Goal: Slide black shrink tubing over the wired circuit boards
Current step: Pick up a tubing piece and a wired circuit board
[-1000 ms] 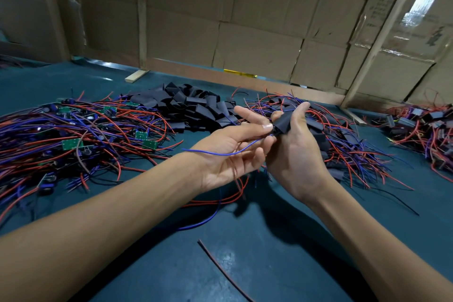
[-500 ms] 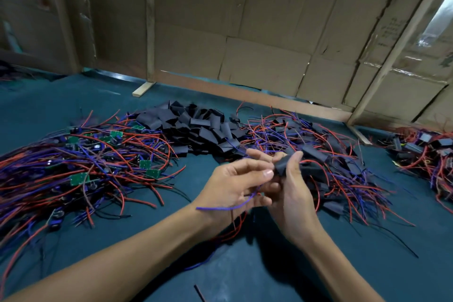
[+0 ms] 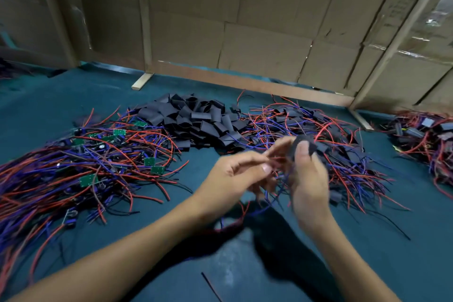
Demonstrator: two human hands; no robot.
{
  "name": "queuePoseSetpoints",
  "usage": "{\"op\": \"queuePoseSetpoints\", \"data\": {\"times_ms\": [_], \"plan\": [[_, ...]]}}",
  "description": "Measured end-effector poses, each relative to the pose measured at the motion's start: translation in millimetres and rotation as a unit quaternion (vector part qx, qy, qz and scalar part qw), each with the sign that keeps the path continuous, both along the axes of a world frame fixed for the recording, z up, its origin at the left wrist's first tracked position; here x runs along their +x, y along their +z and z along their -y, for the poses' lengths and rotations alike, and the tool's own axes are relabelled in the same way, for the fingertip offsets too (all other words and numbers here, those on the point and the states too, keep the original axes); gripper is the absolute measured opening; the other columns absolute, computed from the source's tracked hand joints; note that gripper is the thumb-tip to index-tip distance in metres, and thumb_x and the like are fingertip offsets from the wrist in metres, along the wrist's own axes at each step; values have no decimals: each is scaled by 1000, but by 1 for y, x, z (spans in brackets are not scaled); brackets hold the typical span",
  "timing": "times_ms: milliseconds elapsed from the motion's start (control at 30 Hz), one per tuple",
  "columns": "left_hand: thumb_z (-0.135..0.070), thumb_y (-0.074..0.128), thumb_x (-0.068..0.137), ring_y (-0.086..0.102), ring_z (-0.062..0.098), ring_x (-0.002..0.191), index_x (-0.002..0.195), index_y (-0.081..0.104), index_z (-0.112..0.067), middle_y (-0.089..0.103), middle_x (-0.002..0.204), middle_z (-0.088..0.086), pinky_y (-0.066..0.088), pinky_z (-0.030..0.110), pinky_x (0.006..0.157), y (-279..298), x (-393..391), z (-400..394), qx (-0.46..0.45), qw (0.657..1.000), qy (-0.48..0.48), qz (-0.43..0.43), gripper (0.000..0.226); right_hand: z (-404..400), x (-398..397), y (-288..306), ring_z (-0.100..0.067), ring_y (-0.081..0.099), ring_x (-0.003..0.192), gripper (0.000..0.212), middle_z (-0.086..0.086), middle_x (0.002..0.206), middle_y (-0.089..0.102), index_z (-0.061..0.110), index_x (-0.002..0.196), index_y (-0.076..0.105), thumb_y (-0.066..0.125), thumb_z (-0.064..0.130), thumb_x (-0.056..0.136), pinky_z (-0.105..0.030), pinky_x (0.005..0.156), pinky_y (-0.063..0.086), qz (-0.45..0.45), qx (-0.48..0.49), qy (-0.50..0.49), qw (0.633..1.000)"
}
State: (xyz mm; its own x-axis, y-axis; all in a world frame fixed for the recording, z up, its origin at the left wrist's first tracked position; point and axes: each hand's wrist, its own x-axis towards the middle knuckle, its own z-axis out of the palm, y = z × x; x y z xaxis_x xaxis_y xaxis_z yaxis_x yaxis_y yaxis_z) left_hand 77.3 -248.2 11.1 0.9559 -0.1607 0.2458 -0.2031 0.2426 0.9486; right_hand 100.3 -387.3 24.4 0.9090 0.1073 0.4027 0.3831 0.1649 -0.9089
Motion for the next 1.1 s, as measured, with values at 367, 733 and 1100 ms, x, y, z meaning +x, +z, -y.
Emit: {"op": "queuePoseSetpoints", "data": {"times_ms": [367,733,1100], "plan": [[-58,56,92,42,29,129,139,47,-29,48,137,1,35,43,103,27,-21,-162,836,533,120,-54,56,101,86,77,-35,66,102,31,-19,108,72,11,120,71,74,18,90,-38,90,48,105,-576,-238,775],[-60,50,96,58,23,99,96,69,-26,66,92,-5,29,39,80,41,-8,-160,811,581,67,-10,39,-66,-13,4,-25,49,126,51,-2,136,58,23,138,56,59,17,88,-37,102,21,201,-495,-180,826],[-40,73,78,53,19,101,86,71,-33,64,89,-15,36,35,81,55,-6,-147,712,692,116,-26,11,-66,-21,-57,-20,67,98,31,3,105,71,14,107,72,63,-3,82,-41,91,34,312,-390,-137,855]]}}
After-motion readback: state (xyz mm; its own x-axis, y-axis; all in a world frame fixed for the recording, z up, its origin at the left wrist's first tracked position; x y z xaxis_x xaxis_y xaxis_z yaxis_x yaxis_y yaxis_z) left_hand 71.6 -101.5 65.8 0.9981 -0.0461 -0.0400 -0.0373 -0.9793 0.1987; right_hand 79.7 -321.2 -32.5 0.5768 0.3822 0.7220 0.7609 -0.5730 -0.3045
